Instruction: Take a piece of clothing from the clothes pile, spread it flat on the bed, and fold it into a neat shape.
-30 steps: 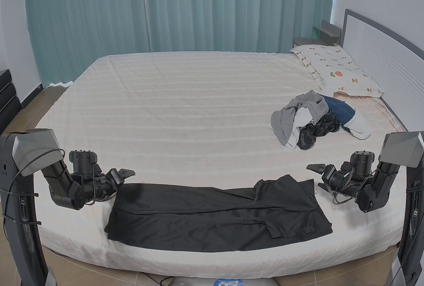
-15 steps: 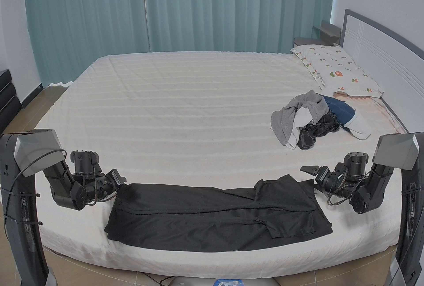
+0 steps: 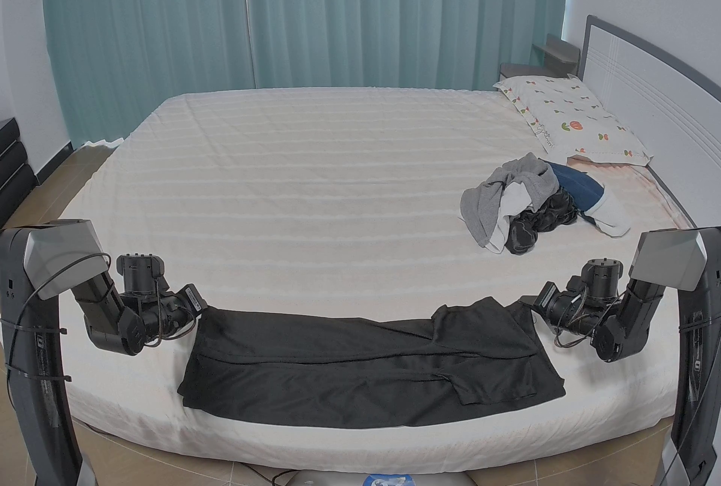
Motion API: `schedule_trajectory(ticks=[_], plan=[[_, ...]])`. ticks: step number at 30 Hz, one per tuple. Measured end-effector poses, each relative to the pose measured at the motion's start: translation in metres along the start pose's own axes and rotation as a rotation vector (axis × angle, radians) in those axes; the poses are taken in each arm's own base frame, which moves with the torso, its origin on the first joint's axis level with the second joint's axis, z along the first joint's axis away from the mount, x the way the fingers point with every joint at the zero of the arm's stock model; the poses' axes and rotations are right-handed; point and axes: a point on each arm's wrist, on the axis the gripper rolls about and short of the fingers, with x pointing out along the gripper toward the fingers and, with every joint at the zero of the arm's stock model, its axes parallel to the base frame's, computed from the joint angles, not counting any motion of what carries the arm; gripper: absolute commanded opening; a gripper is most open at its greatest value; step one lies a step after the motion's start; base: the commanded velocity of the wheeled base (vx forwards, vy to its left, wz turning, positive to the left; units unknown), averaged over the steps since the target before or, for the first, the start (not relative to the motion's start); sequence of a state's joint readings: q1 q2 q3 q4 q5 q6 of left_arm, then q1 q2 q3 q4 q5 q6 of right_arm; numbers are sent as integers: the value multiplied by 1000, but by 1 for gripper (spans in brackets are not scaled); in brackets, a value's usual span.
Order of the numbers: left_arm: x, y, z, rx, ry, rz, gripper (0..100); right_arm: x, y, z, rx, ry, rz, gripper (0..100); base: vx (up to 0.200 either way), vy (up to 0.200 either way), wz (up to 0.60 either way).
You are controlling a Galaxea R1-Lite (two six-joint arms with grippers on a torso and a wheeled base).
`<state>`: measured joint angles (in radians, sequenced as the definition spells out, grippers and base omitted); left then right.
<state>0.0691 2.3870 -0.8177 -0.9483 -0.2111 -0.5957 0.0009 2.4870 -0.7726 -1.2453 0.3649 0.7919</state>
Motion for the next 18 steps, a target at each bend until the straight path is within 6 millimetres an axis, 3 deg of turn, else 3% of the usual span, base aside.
schedule_trajectory(ticks=[18], plan=[[5,8,9,-18,-27,8,0,3,-9,11,4,-78,-48,0,0,0,0]])
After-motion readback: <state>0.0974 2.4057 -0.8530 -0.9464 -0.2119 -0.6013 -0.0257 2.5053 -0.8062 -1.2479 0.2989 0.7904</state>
